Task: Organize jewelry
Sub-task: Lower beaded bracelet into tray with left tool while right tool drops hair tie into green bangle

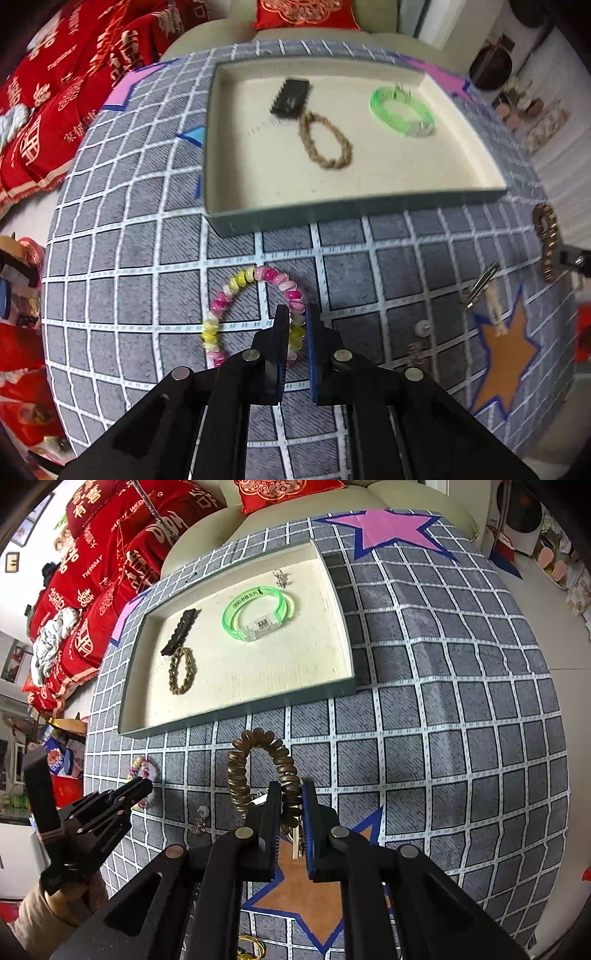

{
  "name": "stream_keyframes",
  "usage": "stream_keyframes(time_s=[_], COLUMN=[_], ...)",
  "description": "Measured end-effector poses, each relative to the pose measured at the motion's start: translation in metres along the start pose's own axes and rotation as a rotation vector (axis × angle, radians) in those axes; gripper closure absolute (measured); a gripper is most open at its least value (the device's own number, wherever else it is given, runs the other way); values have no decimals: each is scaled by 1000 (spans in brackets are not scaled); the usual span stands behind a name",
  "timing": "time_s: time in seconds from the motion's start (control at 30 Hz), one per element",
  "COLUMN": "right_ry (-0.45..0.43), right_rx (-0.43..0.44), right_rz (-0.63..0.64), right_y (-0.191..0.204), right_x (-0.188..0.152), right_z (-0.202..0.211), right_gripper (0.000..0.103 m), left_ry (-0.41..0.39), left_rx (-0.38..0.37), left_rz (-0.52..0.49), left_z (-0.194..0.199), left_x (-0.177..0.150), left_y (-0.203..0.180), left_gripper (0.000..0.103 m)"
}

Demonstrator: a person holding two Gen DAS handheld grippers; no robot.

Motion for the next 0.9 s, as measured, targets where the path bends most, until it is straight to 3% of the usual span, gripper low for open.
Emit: stream_keyframes(time_s=[0.1,0.37,0.6,0.9], right_ry=[-15,-61,-75,-69], right_rx=[7,23,32,30], right_rz=[3,24,28,57], right_y=[1,8,9,12], right_x=[6,39,75,122], right_z=[6,17,11,-14], right_gripper=[91,91,91,91], left_ry=[-37,-155,-190,-151], left_rx=[-41,-56,-43,-3], left_rz=[41,38,41,71], left_z=[22,64,55,12], left_x=[10,58,103,132], left_y=[1,-6,-12,-19], left_gripper=[86,86,86,86])
Point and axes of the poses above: each gripper's, at about its wrist camera, not at the fingertips, and z roughly against the way its jaws point, y to its left, x to its top, the point moved 3 cm from there along -z, roughly the way its jaws point, and after that the axes turned 1 degree about z, right-handed, at the moved point
